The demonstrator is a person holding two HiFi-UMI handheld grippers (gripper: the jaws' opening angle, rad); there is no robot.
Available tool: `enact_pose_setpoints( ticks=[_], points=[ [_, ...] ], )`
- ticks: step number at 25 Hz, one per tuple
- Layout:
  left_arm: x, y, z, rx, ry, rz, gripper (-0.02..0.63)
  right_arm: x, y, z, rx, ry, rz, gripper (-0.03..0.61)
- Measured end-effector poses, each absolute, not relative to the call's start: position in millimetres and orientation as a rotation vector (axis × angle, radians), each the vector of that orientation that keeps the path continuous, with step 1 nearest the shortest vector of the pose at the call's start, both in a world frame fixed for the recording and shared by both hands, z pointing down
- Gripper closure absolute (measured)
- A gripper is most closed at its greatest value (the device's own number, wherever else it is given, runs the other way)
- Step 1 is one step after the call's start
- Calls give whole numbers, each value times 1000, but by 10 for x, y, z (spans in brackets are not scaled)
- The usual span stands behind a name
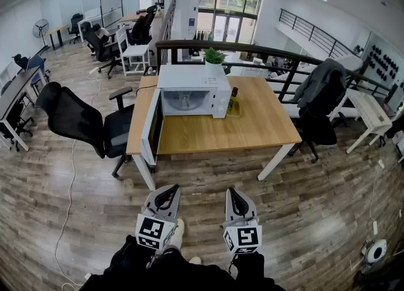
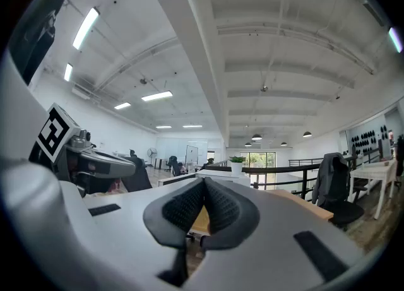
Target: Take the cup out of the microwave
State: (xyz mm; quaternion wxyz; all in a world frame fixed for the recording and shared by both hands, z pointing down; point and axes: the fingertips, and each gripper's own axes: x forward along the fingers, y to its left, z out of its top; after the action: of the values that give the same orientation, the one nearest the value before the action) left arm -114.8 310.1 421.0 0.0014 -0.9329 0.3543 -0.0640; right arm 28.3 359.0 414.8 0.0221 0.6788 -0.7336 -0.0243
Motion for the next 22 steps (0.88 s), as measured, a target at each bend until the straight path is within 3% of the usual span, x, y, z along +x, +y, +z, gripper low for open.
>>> enact_pose_setpoints(
  ticks=[22],
  points=[
    [-1032,2182,4390,-2956,1142,-268,588,384,2602,4322,2072,-2306,6,563]
  ],
)
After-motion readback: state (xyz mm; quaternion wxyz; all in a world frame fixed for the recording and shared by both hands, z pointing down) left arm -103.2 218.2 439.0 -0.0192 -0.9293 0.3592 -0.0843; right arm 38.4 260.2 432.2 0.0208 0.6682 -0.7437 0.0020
